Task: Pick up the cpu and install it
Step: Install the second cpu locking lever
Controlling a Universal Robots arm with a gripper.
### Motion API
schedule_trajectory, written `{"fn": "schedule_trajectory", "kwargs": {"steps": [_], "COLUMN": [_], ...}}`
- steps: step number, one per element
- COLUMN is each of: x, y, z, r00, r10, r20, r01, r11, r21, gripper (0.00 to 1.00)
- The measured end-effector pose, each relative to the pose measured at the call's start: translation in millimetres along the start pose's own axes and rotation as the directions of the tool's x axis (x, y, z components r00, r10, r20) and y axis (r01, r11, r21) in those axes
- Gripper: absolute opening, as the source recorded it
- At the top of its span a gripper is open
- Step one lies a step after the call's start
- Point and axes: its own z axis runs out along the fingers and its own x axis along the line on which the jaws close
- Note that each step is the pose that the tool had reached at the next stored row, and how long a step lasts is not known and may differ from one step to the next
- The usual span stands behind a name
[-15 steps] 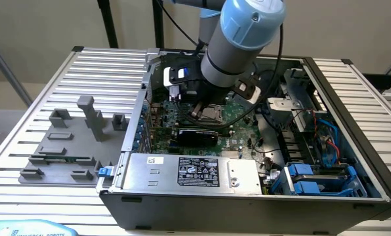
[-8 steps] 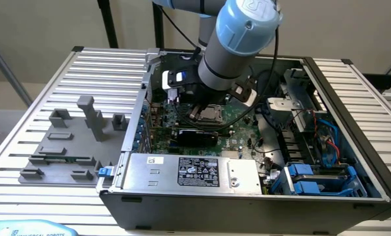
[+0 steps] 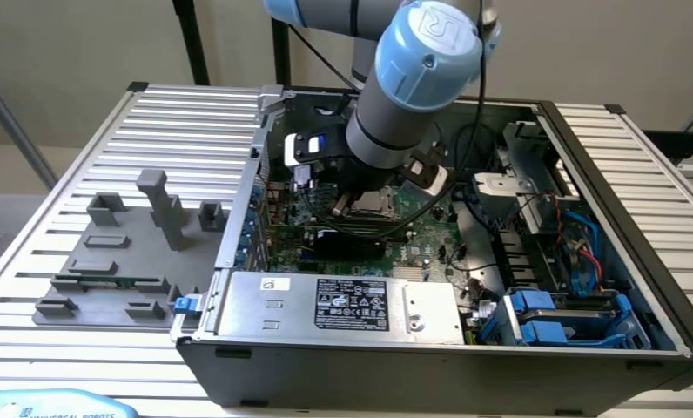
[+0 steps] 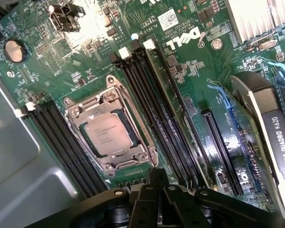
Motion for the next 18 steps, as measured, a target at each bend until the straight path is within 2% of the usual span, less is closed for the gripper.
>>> {"fn": "schedule_trajectory", "kwargs": {"steps": [13, 18], "x": [-4.3, -2.9], "y": [-0.1, -0.6], "z": [12.5, 15.6], "r00": [1.0, 1.0], "r10": [0.0, 0.0], "r20": [0.0, 0.0014], "r01": [0.0, 0.0], "r11": [1.0, 1.0], "r21": [-0.0002, -0.001], "gripper": [0.11, 0.11]}}
